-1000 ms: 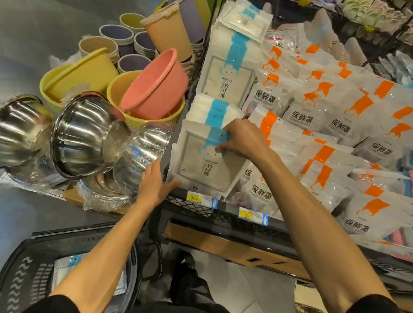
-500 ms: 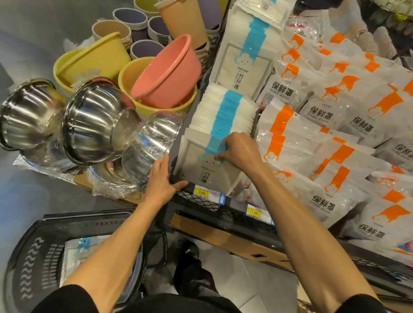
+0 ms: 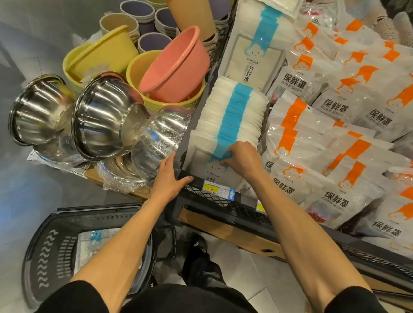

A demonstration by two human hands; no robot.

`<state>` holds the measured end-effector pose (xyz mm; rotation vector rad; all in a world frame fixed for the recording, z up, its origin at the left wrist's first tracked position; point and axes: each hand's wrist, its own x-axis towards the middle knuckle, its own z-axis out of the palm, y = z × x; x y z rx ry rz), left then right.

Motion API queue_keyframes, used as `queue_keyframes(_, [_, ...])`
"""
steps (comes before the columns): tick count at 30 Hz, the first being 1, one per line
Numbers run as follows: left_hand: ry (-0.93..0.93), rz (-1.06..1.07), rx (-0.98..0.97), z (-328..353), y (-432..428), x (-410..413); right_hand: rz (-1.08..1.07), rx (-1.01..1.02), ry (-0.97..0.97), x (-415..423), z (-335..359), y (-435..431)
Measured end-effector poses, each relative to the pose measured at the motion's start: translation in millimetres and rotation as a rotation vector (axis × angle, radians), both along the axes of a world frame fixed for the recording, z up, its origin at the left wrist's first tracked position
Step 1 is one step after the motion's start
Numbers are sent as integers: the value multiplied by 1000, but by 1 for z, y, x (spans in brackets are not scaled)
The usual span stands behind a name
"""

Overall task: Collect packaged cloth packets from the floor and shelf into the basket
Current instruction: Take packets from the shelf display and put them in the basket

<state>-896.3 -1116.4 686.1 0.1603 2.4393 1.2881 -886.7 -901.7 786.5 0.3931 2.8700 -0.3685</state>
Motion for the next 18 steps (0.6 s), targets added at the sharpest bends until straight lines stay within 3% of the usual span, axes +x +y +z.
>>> queue_keyframes(7, [-36, 8, -27, 4, 3, -1, 10, 14, -4, -5, -6, -1])
queue_keyframes(11, [-119, 181, 84, 17, 11, -5, 34, 52, -17, -6, -7, -2])
queue_keyframes(16, [49, 228, 22, 38, 25, 4, 89, 113, 25, -4, -6, 0])
queue_keyframes(18, [32, 205, 30, 41, 29, 6, 109, 137, 59, -2, -6, 3])
